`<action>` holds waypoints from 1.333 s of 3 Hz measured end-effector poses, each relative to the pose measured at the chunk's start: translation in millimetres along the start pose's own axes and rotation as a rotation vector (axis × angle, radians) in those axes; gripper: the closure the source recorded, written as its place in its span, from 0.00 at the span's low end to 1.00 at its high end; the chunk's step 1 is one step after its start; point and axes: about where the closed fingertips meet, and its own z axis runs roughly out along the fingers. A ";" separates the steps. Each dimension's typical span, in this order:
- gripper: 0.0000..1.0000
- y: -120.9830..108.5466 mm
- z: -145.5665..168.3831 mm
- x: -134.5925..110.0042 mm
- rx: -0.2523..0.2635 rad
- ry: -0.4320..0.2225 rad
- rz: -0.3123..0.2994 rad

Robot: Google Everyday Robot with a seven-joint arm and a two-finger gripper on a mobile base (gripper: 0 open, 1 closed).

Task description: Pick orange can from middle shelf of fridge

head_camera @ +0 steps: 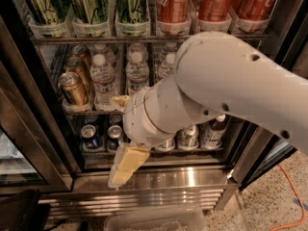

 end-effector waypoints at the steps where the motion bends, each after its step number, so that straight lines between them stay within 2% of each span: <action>1: 0.00 -2.8 10.5 -0.7 0.053 -0.043 0.010; 2: 0.00 -4.6 50.1 1.7 0.106 -0.097 0.041; 3: 0.00 -28.4 80.3 3.6 0.192 -0.138 0.060; 4: 0.00 -54.1 97.9 -3.7 0.298 -0.189 0.084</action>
Offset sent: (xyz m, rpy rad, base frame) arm 0.0823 0.0589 -0.0502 0.2964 -0.2097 -0.2613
